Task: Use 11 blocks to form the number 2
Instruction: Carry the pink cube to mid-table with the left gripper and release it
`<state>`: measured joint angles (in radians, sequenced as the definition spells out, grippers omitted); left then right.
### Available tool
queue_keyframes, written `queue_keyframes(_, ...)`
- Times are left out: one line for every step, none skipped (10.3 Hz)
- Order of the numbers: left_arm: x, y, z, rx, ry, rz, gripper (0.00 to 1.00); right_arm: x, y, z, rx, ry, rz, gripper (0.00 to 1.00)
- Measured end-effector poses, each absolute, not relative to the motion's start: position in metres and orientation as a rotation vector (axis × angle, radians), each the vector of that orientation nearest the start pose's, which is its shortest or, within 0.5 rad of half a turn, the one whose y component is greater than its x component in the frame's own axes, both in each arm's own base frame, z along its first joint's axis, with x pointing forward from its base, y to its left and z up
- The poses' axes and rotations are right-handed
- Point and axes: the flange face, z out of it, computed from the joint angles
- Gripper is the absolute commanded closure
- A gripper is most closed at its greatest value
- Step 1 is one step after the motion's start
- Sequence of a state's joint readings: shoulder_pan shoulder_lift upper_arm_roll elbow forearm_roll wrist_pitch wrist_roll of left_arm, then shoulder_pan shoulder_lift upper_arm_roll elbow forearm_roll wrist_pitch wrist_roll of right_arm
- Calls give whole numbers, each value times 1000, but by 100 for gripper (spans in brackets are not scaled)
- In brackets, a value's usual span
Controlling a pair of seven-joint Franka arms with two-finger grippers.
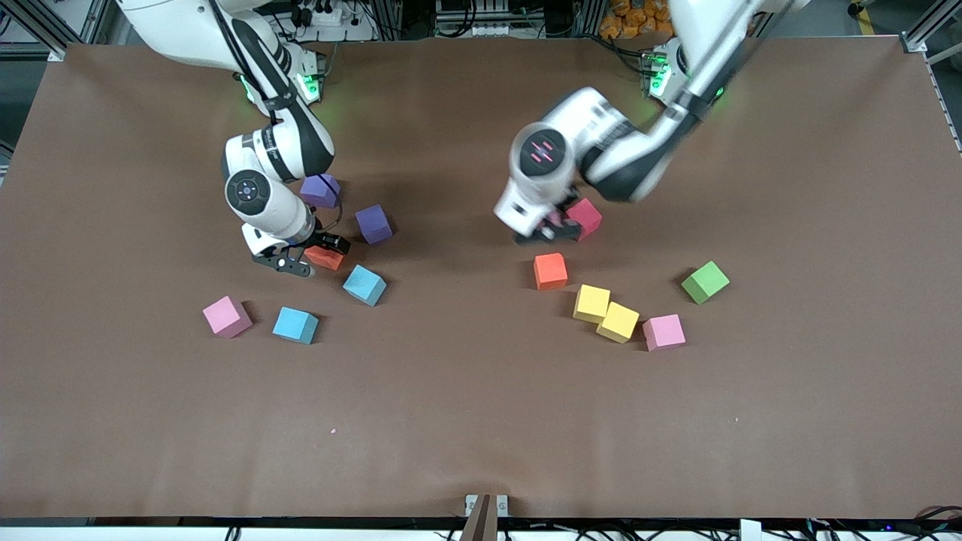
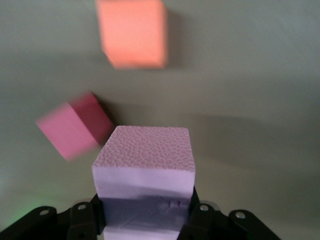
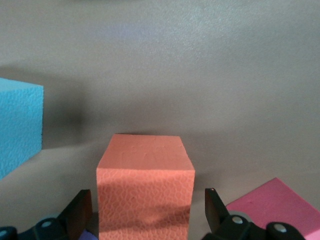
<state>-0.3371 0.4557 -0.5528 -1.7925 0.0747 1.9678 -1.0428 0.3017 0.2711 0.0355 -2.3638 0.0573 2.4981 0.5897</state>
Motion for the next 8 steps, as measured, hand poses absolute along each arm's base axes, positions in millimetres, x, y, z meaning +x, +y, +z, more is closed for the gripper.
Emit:
queue_keyframes(389, -487, 316, -3050, -207, 429, 84, 467, 166, 202, -3123, 472, 222, 43)
queue_keyframes(368, -505, 317, -3056, -185, 449, 83, 466, 168, 202, -3123, 474, 221, 61)
queue_keyframes(347, -521, 315, -3066, -159, 453, 83, 466, 169, 202, -3123, 472, 216, 68)
queue_keyframes(326, -537, 308, -3081, -153, 450, 82, 467, 169, 203, -3121, 473, 208, 68)
queue_keyframes(307, -550, 295, -3094, -155, 453, 83, 468, 169, 205, -3119, 474, 200, 68)
queue_keyframes(291, -558, 276, -3101, -137, 462, 83, 469, 169, 209, -3115, 477, 188, 68)
queue_keyframes(278, -562, 256, -3102, -105, 454, 83, 471, 169, 215, -3113, 480, 180, 68)
queue_keyframes(269, -561, 235, -3090, -97, 429, 83, 472, 168, 228, -3112, 484, 181, 68)
